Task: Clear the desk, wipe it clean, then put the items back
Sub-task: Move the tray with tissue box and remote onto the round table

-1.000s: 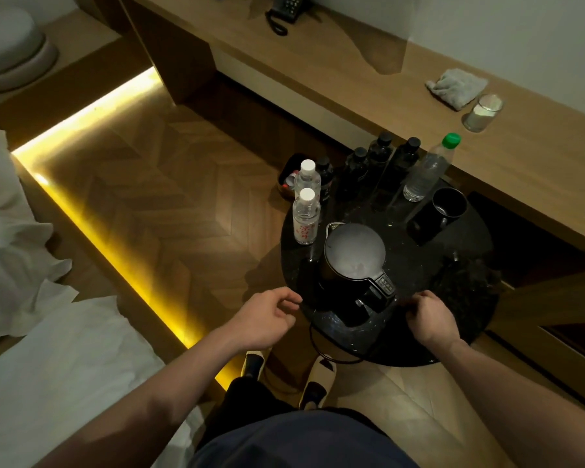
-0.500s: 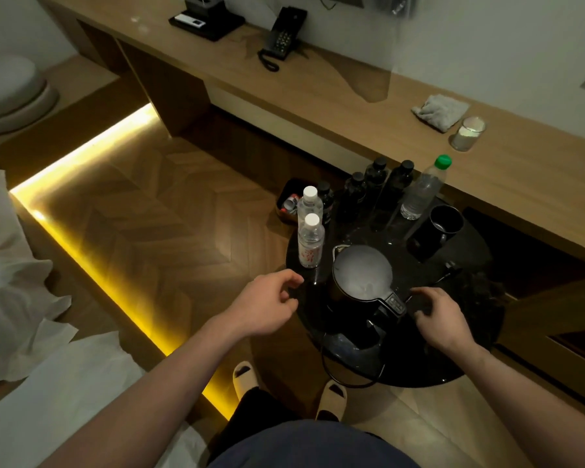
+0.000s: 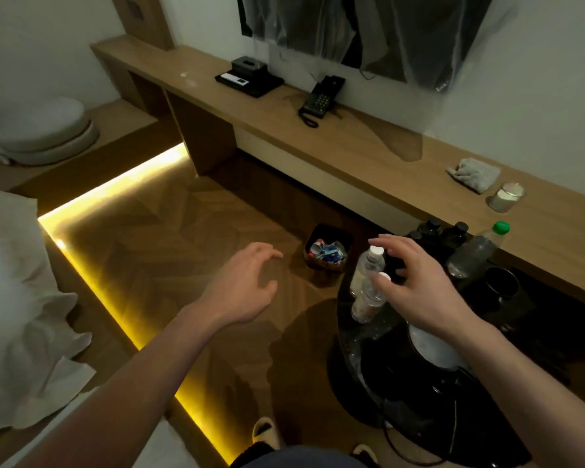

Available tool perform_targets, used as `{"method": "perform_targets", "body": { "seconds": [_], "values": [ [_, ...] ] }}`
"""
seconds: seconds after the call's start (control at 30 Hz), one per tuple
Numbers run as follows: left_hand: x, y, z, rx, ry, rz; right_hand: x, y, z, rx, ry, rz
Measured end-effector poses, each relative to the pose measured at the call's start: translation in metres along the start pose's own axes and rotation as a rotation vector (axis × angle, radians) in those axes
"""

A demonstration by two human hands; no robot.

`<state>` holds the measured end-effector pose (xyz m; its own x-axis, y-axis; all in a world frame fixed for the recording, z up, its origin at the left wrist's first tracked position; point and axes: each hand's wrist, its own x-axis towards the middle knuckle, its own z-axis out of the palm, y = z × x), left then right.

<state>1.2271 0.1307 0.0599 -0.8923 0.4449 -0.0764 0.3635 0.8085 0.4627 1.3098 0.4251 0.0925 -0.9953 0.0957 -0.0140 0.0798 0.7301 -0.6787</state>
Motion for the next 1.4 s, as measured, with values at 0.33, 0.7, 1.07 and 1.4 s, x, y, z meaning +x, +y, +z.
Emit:
{"method": "perform_targets", "body": {
  "seconds": [0.33,0.7,1.07,1.4],
  "values": [
    [0.000,-0.117,-0.089,0.070,0.096,-0.094,0.096,-0.116,0.077,-0.101,-0.259,-0.117],
    [0.088,-0.201,-0.148,0.122,0.130,-0.164,0.247,-0.160,0.120,-0.144,-0.384,-0.089],
    [0.254,-0.269,-0.222,0.157,0.144,-0.217,0.450,-0.178,0.137,-0.133,-0.443,-0.077],
    [0.336,-0.347,-0.256,0.187,0.134,-0.300,0.583,-0.212,0.168,-0.166,-0.518,-0.096]
  ]
}}
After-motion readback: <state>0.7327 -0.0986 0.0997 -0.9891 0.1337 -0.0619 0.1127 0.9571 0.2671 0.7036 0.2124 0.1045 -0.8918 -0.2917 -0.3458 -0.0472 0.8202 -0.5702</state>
